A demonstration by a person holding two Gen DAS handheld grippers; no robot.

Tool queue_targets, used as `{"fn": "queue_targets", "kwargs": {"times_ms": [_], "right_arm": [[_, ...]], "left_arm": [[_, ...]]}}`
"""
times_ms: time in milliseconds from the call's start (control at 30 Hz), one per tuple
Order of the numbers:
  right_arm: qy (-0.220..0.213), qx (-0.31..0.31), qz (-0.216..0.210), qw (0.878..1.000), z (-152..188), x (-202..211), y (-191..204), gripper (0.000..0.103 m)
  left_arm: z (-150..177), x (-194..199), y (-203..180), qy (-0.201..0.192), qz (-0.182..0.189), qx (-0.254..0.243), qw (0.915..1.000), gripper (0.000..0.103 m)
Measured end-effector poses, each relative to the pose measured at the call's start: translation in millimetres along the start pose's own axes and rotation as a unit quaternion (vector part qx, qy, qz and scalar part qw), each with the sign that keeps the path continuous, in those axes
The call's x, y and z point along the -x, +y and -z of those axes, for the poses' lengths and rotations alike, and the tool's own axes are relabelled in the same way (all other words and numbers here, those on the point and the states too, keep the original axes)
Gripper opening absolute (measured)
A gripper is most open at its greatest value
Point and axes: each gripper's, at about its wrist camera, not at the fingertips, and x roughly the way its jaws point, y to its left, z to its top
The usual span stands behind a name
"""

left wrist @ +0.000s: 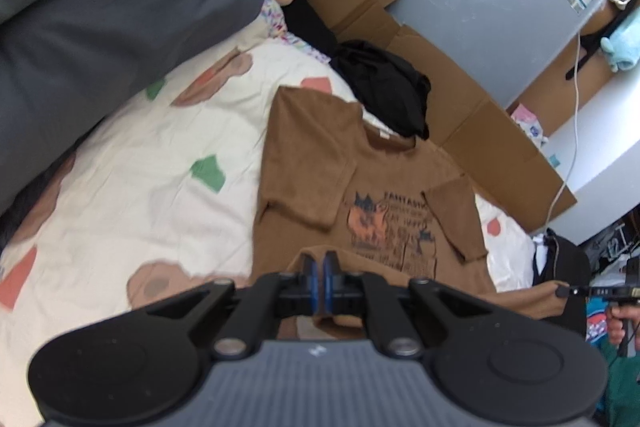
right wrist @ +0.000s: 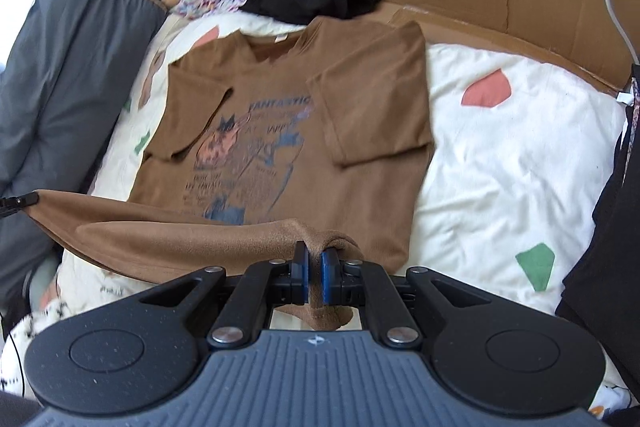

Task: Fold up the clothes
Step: 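Close both grippers on the hem and lift it toward the collar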

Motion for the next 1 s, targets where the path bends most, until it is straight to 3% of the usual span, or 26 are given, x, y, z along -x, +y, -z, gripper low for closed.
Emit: {"fn": "queue_targets", "kwargs": {"times_ms": [367, 667, 1000], "right_arm": [[-0.048, -0.025, 0.012, 0.998, -59, -7, -8, 0.006], [-0.059, -0.055, 0.008, 0.997, -114, -56, -38, 0.006], [-0.049, -0.068, 0.016, 0.996, -146, -100, -71, 0.006]], "left_arm": [[-72, -51, 3, -0.015, -0.006, 0.014, 0.9998, 0.003], [-120, -101, 4, -0.019, -0.024, 0.031, 0.9990, 0.003], [-142, -168, 10, -0.013, -0.045, 0.055, 0.9974, 0.003]]}}
